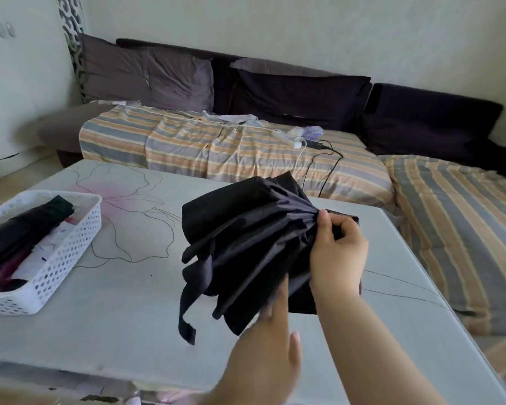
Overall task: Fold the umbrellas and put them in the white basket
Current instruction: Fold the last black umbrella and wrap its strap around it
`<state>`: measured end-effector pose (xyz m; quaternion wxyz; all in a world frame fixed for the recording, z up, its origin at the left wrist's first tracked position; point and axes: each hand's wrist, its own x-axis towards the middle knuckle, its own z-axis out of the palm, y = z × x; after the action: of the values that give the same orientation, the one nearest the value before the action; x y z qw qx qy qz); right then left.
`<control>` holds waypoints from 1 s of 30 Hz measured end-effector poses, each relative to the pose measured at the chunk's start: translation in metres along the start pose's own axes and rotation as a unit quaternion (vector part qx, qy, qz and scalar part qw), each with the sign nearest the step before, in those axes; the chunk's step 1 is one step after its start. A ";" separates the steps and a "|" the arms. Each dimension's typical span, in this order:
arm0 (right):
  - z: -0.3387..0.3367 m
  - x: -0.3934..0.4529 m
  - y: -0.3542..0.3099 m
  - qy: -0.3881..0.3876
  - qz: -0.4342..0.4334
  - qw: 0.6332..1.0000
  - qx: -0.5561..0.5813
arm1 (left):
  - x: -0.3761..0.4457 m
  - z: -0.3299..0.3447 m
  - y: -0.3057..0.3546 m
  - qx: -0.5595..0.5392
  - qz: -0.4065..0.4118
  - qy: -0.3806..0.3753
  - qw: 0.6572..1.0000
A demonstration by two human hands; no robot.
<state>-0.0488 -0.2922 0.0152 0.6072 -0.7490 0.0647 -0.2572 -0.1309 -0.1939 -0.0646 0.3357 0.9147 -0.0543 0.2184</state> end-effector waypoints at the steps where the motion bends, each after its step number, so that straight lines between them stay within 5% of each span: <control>1: -0.003 0.004 0.002 -0.004 0.031 1.000 0.000 | -0.003 -0.004 0.011 -0.020 -0.046 -0.027 0.998; 4: -0.010 0.006 0.010 -0.018 0.134 0.990 0.035 | 0.024 -0.037 -0.008 -0.027 -0.039 0.058 0.997; 9: -0.009 0.000 0.017 -0.057 0.274 0.955 0.099 | 0.031 -0.056 -0.030 -0.092 -0.132 -0.066 0.985; 12: -0.007 0.009 0.020 -0.061 0.297 0.948 0.098 | 0.011 -0.063 -0.048 -0.121 -0.194 0.056 0.972; 15: -0.003 0.023 0.018 -0.074 0.330 0.934 0.115 | -0.001 -0.067 -0.062 -0.162 -0.287 -0.038 0.943; 20: 0.010 0.039 0.020 -0.124 0.375 0.907 0.146 | 0.014 -0.087 -0.058 -0.173 -0.204 -0.269 0.925; 25: 0.026 0.053 0.024 -0.125 0.419 0.887 0.151 | 0.020 -0.078 -0.063 -0.227 -0.211 -0.297 0.903; 27: 0.030 0.057 0.025 -0.129 0.433 0.879 0.150 | 0.021 -0.071 -0.062 -0.337 -0.266 -0.287 0.856; 28: 0.032 0.058 0.026 -0.134 0.441 0.875 0.150 | 0.028 -0.066 -0.058 -0.423 -0.326 -0.287 0.795; 30: 0.037 0.059 0.026 -0.158 0.447 0.867 0.154 | 0.034 -0.059 -0.056 -0.526 -0.374 -0.207 0.735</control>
<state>0.0250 -0.2907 0.0043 0.7669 -0.5676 0.2552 0.1566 -0.1076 -0.1118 -0.0427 0.7986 0.5611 0.1183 -0.1828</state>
